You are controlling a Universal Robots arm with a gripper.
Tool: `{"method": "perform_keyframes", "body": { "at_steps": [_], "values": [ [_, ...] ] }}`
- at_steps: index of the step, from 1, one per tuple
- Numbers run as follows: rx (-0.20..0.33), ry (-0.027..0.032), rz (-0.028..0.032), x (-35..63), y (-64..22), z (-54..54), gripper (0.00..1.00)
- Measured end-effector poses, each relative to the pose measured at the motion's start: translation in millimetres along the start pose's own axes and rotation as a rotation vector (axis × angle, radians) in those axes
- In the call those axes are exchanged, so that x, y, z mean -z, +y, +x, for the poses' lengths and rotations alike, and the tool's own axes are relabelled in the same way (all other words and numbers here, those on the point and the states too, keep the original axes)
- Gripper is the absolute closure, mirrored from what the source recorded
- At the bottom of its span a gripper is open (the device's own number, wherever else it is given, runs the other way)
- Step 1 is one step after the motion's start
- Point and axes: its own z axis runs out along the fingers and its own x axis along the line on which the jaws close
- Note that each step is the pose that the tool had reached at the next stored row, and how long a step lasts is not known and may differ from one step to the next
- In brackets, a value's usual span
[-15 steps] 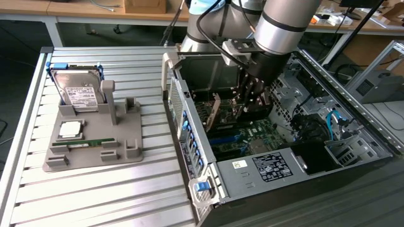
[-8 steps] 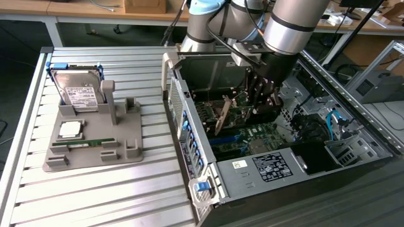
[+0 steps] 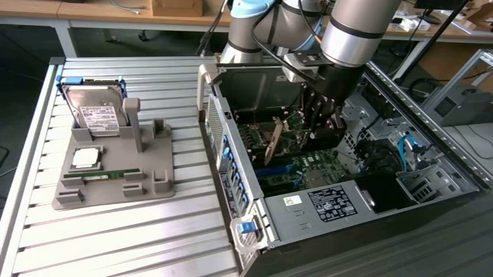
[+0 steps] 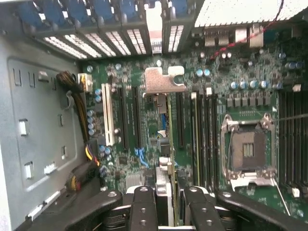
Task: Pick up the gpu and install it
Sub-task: 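Insert the gpu into the slot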
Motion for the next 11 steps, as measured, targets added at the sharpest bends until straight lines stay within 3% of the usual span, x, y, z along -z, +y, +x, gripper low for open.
{"method": "perform_keyframes", "body": {
  "at_steps": [2, 3, 5, 7, 8, 9, 11],
  "values": [
    [0.000, -0.0012, 0.0001, 0.0, 0.1, 0.0, 0.73],
    [-0.001, -0.0147, -0.0008, 0.0, 0.1, 0.1, 0.73],
    [-0.001, -0.0494, -0.0030, -0.1, 0.1, 0.7, 0.73],
    [-0.001, -0.0495, -0.0031, -0.1, 0.1, 0.7, 0.73],
    [-0.001, -0.0494, -0.0069, -0.5, 0.0, 0.6, 0.73],
    [0.000, -0.0480, -0.0255, -0.7, 0.1, 0.6, 0.73],
    [-0.001, -0.0478, -0.0262, -0.7, 0.1, 0.7, 0.73]
  ]
}}
